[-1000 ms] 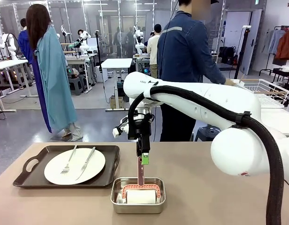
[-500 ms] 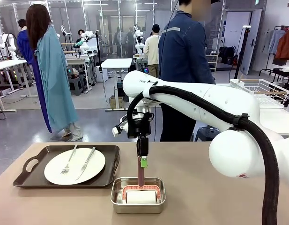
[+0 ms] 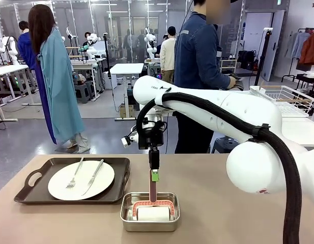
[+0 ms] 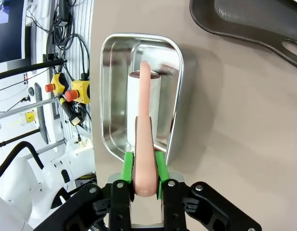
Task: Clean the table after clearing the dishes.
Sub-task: When the left (or right) Handle tray is removed, use the left hand (or right hand) to clean the left (or right) side of the table with the Lint Roller.
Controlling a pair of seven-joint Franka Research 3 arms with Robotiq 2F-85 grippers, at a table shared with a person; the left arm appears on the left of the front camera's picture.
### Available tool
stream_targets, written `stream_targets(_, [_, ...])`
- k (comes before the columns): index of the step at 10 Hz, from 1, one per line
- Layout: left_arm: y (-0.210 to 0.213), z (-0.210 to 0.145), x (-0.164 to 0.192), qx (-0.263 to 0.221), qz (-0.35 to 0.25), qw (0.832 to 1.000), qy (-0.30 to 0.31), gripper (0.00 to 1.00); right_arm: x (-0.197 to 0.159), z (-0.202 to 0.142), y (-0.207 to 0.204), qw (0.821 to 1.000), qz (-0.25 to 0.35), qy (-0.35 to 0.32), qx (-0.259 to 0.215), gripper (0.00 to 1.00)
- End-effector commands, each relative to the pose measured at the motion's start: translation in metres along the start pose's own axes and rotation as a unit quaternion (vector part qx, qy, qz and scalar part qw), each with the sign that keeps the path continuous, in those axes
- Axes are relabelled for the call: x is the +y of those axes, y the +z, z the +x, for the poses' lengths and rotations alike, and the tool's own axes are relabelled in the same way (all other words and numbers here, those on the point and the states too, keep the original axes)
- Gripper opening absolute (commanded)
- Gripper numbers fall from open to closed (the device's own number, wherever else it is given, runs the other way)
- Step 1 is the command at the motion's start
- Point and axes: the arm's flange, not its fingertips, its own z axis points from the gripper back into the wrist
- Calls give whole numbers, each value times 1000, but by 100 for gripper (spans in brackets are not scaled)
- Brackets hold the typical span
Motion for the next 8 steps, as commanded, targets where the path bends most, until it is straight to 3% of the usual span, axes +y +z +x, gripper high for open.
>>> stream_targets(1, [3, -3, 0, 3, -4, 1000, -6, 100, -4, 19, 27, 1000, 1, -28, 14, 0])
stream_targets(5, [3, -3, 0, 3, -4, 1000, -6, 100, 65, 1, 37, 997, -33, -66, 8, 0])
stream_targets(7, [3, -3, 0, 3, -4, 1000, -6, 100, 118, -34, 42, 990, -60, -129, -11, 0])
stream_targets(8, [3, -3, 0, 3, -4, 1000, -6, 100, 143, -58, 43, 977, -84, -189, -48, 0])
